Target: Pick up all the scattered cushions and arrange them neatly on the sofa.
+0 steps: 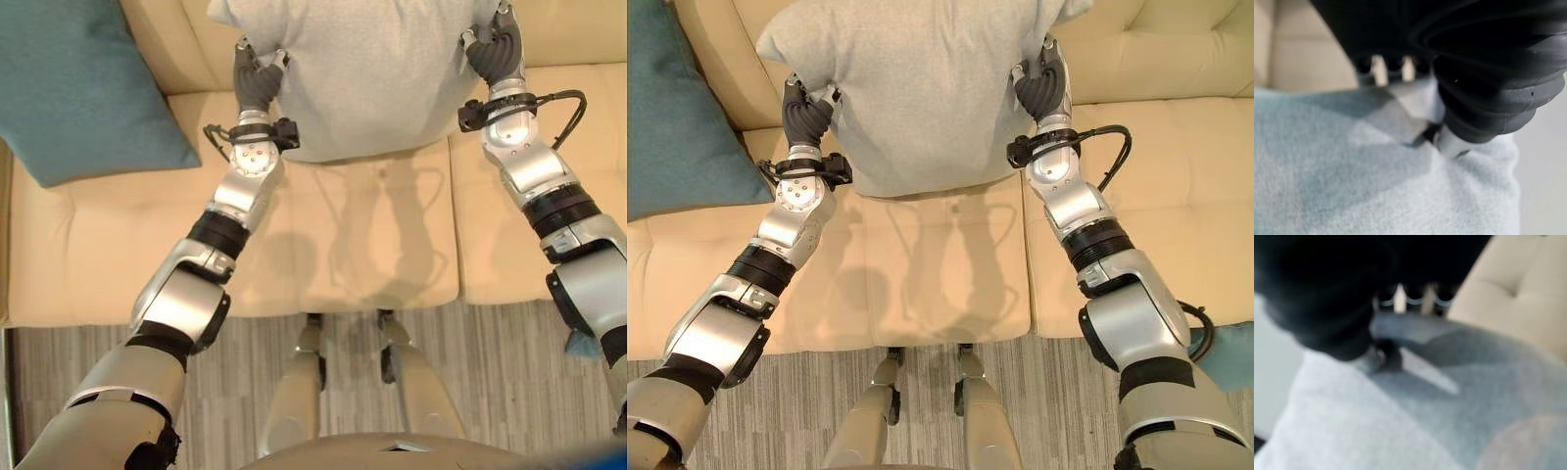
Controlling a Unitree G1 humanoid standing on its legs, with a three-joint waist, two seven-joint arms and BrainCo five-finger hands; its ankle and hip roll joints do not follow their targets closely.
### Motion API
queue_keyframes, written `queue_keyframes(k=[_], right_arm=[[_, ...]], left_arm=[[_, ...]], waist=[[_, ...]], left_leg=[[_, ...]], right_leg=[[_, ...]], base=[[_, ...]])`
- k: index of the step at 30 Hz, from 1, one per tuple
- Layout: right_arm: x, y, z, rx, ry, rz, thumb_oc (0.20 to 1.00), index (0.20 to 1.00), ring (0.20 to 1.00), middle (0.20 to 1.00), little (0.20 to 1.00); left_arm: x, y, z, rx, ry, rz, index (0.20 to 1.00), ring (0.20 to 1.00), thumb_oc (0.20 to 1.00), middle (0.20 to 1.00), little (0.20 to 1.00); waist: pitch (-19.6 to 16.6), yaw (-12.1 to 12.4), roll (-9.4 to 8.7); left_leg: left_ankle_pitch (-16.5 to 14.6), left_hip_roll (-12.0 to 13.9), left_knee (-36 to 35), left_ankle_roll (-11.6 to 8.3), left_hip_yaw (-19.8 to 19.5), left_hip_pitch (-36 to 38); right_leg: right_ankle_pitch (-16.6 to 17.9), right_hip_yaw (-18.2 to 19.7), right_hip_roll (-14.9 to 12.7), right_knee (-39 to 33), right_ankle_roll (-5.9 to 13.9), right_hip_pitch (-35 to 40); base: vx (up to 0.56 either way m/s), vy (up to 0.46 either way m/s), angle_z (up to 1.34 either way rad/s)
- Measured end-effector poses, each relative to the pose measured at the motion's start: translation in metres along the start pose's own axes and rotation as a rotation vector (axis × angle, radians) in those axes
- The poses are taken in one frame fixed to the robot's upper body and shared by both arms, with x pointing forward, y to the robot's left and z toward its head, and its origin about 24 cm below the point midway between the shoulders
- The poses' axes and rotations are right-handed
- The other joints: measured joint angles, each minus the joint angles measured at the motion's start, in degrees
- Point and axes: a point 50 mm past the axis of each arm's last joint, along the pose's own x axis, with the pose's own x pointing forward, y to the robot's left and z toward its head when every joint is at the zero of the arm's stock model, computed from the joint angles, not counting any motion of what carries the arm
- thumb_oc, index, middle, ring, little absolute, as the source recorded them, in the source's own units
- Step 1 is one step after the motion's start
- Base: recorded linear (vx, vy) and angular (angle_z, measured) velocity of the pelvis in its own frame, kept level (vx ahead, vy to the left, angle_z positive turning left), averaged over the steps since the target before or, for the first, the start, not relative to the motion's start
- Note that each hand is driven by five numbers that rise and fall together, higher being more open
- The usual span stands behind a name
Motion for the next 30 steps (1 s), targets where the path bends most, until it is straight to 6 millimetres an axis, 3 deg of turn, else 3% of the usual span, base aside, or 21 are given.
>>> queue_keyframes(k=[7,8,9,14,17,22,26,27,28,30], right_arm=[[0.016,-0.007,0.007,-0.065,0.005,-0.016,0.200,0.200,0.200,0.200,0.200],[0.019,-0.008,0.012,-0.077,-0.005,-0.015,0.200,0.200,0.200,0.200,0.200],[0.021,-0.009,0.014,-0.078,-0.010,-0.017,1.000,1.000,1.000,1.000,1.000],[0.030,-0.006,0.012,-0.166,0.054,0.004,1.000,1.000,1.000,1.000,1.000],[0.035,-0.006,0.021,-0.216,0.044,-0.031,1.000,1.000,1.000,1.000,1.000],[0.038,-0.006,0.028,-0.237,0.038,-0.056,1.000,1.000,1.000,1.000,1.000],[0.038,-0.006,0.029,-0.236,0.038,-0.060,1.000,1.000,1.000,1.000,1.000],[0.040,-0.014,0.030,-0.234,0.030,-0.068,1.000,1.000,1.000,1.000,1.000],[0.040,-0.042,0.033,-0.245,-0.025,-0.103,1.000,1.000,1.000,1.000,1.000],[0.018,-0.064,0.009,-0.263,-0.049,-0.068,1.000,1.000,1.000,1.000,1.000]], left_arm=[[0.015,-0.004,0.016,0.010,-0.046,0.008,0.200,0.200,0.200,0.200,0.200],[0.017,-0.003,0.019,0.005,-0.051,0.011,0.382,0.382,0.382,0.382,0.382],[0.018,-0.003,0.021,-0.001,-0.053,0.015,1.000,1.000,1.000,1.000,1.000],[0.039,0.002,0.033,0.091,-0.047,0.038,1.000,1.000,1.000,1.000,1.000],[0.047,0.013,0.040,0.131,-0.056,0.078,1.000,1.000,1.000,1.000,1.000],[0.054,0.030,0.050,0.139,-0.073,0.132,1.000,1.000,1.000,1.000,1.000],[0.054,0.031,0.051,0.140,-0.075,0.132,1.000,1.000,1.000,1.000,1.000],[0.055,0.039,0.056,0.151,-0.087,0.134,1.000,1.000,1.000,1.000,1.000],[0.052,0.062,0.069,0.164,-0.158,0.141,1.000,1.000,1.000,1.000,1.000],[0.026,0.092,0.057,0.195,-0.184,0.115,1.000,1.000,1.000,1.000,1.000]], waist=[[-0.08,-0.01,-0.14],[-0.08,0.10,-0.15],[-0.09,0.16,-0.16],[-0.12,1.16,-0.21],[-0.12,1.28,-0.21],[-0.12,1.48,-0.21],[-0.12,1.60,-0.21],[0.28,1.81,-0.19],[3.09,1.63,-0.26],[3.06,1.53,-0.33]], left_leg=[[0.03,0.17,0.35,-0.03,0.01,-2.01],[0.04,0.29,0.33,-0.03,0.01,-2.40],[0.06,0.36,0.34,-0.08,-0.06,-2.66],[0.18,0.48,0.51,-0.25,-0.04,-3.02],[0.18,0.43,0.70,-0.25,0.06,-3.00],[0.20,0.38,1.08,-0.28,0.06,-2.78],[0.22,0.38,1.05,-0.31,0.02,-2.70],[0.23,0.29,1.01,-0.32,0.19,-2.38],[0.25,0.23,0.94,-0.31,0.36,0.37],[0.24,0.21,-0.01,-0.32,0.21,5.94]], right_leg=[[0.17,0.09,0.26,0.01,0.08,-1.98],[0.22,0.09,0.38,0.01,0.03,-2.40],[0.33,0.08,0.43,0.02,-0.06,-2.64],[0.53,0.07,0.52,0.02,-0.04,-2.98],[0.73,0.18,0.46,0.02,-0.08,-2.96],[0.92,0.16,0.42,0.07,-0.25,-2.52],[0.95,0.12,0.43,0.07,-0.30,-2.41],[0.98,-0.04,0.32,0.19,-0.32,-2.06],[1.02,-0.16,0.21,0.22,-0.36,0.55],[0.44,-0.50,0.10,-0.12,0.42,6.14]], base=[[0.00,-0.019,-0.01],[0.02,-0.033,0.00],[0.00,0.000,0.00],[0.00,0.000,0.00],[0.00,0.010,-0.01],[0.00,0.006,0.00],[0.04,0.042,0.01],[0.03,0.042,-0.01],[0.03,0.014,0.03],[0.07,0.012,0.10]])
